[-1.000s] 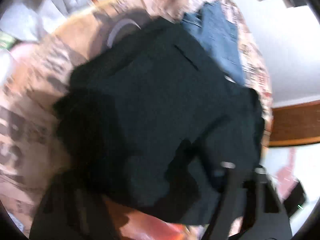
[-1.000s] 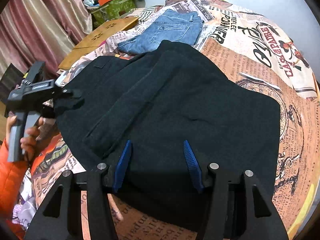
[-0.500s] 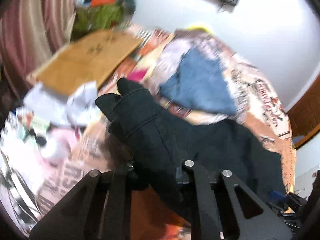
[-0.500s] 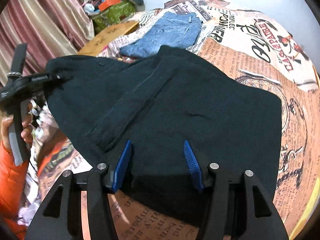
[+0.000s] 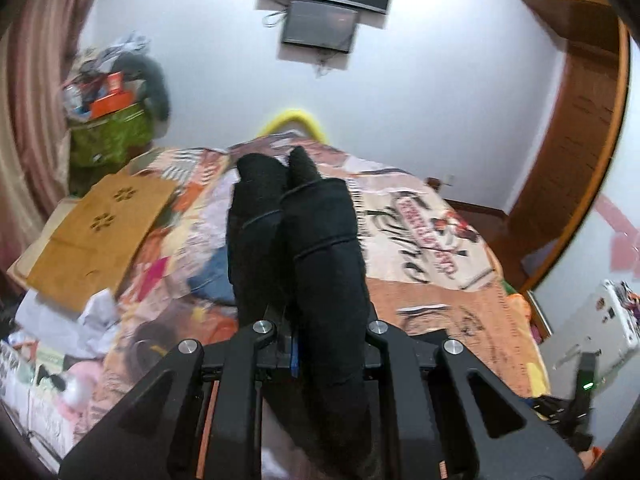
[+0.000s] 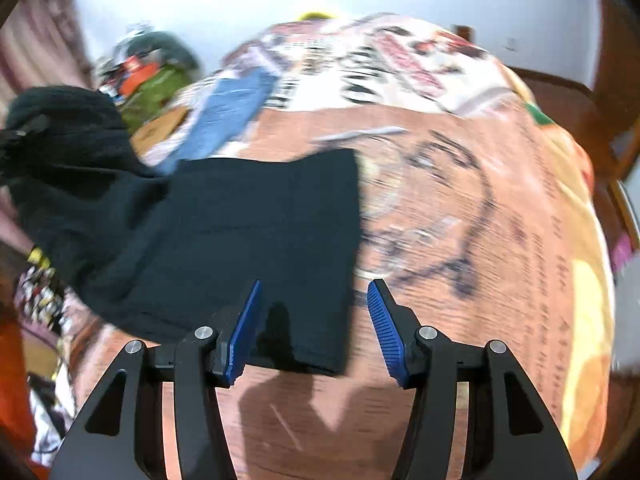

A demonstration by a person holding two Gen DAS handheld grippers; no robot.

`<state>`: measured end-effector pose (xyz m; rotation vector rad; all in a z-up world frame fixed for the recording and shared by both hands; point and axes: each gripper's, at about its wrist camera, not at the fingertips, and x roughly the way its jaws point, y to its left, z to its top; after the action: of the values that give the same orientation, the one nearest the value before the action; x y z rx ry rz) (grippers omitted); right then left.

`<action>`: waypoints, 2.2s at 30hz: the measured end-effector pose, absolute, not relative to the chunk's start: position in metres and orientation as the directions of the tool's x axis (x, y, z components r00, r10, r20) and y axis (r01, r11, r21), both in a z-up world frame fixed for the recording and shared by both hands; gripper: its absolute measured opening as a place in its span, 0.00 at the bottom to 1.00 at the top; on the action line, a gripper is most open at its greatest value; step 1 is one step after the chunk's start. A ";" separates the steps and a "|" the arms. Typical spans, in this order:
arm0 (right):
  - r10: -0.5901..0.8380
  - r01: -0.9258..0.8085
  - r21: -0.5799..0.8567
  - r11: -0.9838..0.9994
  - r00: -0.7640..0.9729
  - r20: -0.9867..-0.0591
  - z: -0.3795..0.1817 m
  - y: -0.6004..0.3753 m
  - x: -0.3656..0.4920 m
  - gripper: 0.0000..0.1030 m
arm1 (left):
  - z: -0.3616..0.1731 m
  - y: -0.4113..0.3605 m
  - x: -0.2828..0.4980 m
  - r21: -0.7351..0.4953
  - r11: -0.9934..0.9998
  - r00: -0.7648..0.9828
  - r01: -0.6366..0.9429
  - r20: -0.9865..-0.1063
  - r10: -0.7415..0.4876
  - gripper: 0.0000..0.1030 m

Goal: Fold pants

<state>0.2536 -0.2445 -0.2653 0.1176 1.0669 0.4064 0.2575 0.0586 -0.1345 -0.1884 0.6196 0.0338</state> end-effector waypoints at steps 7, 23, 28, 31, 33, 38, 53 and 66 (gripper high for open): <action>0.407 -0.280 0.315 0.907 0.384 -0.829 -0.289 -0.240 0.252 0.51 | -0.136 -0.016 0.286 -0.162 0.984 0.781 0.079 -0.604 -0.162 0.12; 0.456 -0.282 0.369 0.885 0.378 -0.805 -0.289 -0.254 0.236 0.51 | -0.278 -0.145 0.287 -0.132 0.913 0.379 0.386 -0.880 -0.287 0.13; 0.434 -0.297 0.336 0.894 0.385 -0.814 -0.286 -0.253 0.226 0.51 | -0.281 -0.143 0.280 -0.110 0.915 0.376 0.389 -0.888 -0.266 0.19; 0.423 -0.301 0.321 0.898 0.386 -0.820 -0.284 -0.253 0.222 0.52 | -0.276 -0.146 0.279 -0.110 0.916 0.340 0.385 -0.906 -0.252 0.41; 0.414 -0.300 0.311 0.902 0.389 -0.823 -0.283 -0.252 0.220 0.54 | -0.267 -0.146 0.274 -0.112 0.917 0.342 0.384 -0.905 -0.253 0.66; 0.418 -0.289 0.321 0.902 0.393 -0.819 -0.280 -0.253 0.216 0.56 | -0.228 -0.129 0.271 -0.090 0.926 0.456 0.366 -0.850 -0.263 0.72; 0.422 -0.262 0.340 0.903 0.399 -0.814 -0.278 -0.255 0.217 0.56 | -0.281 0.007 0.417 0.227 0.969 0.438 0.099 -0.884 0.162 0.93; 0.360 -0.188 0.307 0.933 0.458 -0.813 -0.261 -0.284 0.210 0.56 | -0.311 0.030 0.361 0.240 0.968 0.433 0.071 -0.882 0.187 0.93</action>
<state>0.2101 -0.2840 -0.2612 0.1830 1.0429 0.3396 0.3615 0.0301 -0.3111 0.2569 1.1241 0.0729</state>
